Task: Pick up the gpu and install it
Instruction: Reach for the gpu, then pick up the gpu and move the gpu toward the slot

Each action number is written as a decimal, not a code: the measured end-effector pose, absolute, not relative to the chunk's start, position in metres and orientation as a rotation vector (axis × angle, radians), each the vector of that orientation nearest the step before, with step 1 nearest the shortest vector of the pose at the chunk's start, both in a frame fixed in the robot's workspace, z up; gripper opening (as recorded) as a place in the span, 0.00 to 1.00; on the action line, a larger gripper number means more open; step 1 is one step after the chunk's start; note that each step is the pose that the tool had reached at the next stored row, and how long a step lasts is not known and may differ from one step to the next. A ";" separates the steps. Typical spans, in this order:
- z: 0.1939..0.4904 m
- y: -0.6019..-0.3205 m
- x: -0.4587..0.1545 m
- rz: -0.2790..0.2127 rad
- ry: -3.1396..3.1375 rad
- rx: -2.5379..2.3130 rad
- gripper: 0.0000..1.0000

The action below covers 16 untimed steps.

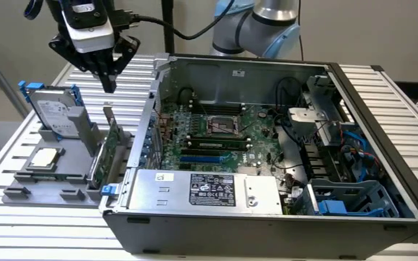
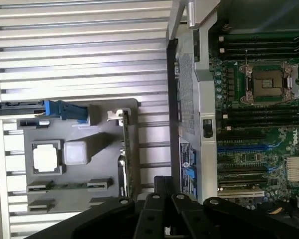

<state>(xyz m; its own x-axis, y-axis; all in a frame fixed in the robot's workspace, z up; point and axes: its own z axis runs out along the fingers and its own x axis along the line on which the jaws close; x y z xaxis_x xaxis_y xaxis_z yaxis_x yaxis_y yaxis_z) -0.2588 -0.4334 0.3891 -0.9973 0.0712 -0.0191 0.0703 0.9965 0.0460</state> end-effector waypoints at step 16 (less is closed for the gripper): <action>0.382 -0.442 -0.298 0.065 3.118 0.110 0.00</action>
